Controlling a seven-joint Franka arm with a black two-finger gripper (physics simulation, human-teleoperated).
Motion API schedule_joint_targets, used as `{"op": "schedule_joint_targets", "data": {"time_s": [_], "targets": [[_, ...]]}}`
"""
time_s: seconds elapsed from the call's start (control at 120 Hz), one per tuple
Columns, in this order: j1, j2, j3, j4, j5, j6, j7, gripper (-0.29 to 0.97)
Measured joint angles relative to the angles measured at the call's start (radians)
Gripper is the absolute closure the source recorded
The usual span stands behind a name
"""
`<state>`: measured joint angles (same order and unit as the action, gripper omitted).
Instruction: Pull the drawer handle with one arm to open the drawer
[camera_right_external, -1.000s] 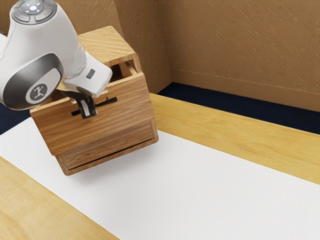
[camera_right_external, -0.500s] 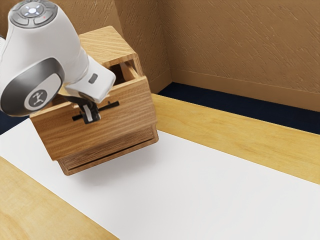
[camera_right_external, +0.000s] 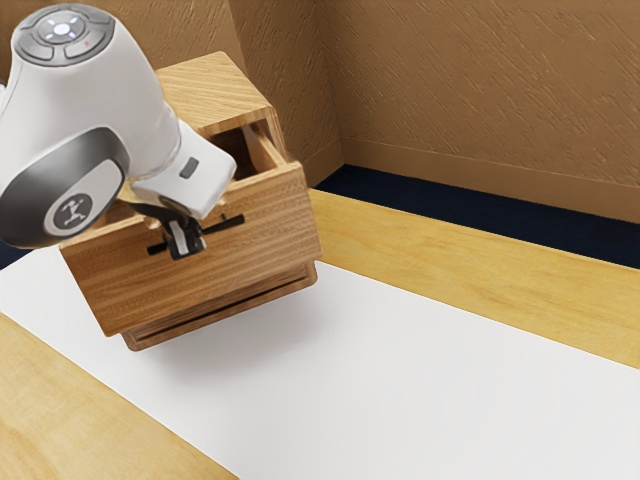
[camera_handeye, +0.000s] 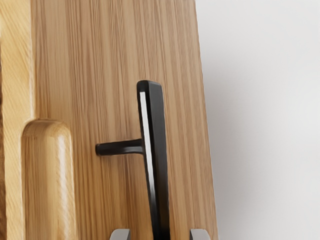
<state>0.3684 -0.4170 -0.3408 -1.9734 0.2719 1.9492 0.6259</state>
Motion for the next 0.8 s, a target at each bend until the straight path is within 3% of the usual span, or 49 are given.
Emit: {"op": "schedule_joint_targets", "data": {"time_s": [0.8], "targets": [[0.021,-0.063,-0.049,-0.04,-0.03,-0.019,0.002,0.62]]}}
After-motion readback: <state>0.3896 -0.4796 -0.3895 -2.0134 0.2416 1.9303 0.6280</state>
